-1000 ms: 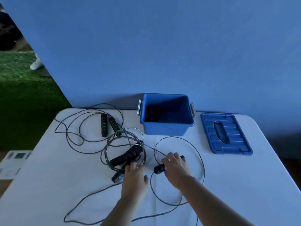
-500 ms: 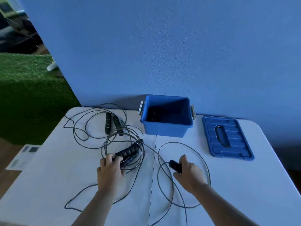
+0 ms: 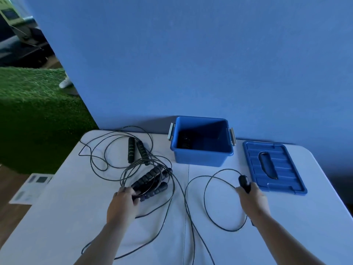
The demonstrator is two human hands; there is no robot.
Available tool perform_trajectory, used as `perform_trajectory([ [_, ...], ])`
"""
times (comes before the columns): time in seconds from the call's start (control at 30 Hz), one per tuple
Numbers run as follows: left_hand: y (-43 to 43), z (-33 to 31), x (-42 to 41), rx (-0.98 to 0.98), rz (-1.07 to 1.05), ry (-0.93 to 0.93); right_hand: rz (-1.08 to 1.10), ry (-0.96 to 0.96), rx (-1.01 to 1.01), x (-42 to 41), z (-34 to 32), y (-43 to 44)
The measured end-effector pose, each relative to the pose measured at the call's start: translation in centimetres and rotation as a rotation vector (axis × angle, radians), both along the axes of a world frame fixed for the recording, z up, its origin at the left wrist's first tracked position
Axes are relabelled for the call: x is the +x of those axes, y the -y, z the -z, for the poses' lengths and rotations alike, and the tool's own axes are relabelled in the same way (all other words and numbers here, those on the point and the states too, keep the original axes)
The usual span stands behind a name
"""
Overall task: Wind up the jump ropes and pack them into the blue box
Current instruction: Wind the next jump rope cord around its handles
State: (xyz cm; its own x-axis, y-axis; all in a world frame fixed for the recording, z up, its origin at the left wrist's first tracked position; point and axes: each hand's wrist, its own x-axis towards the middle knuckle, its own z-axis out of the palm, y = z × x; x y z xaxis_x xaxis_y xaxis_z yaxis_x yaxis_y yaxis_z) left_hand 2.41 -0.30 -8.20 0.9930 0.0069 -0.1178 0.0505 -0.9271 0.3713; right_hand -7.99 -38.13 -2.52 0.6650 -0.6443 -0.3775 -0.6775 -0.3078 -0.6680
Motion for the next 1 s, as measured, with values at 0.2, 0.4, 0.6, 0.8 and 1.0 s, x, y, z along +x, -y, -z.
perform_trajectory([
  [0.2,0.0,-1.2,1.7,-0.031,-0.025,-0.003,0.017,0.008,0.084,1.5,0.9,-2.7],
  [0.4,0.6,-0.8,4.6,0.027,0.187,-0.063,0.018,0.02,0.089,2.4,0.9,-4.9],
  [0.6,1.2,-0.8,5.5,0.138,0.277,-0.143,-0.001,0.038,0.109,2.7,0.1,-6.7],
  [0.8,1.5,-2.2,5.2,0.086,0.26,-0.122,-0.046,0.028,0.08,2.4,-0.7,-7.8],
  [1.0,3.1,-4.6,3.2,-0.251,0.23,-0.027,-0.087,0.026,0.132,2.2,-1.2,-8.4],
])
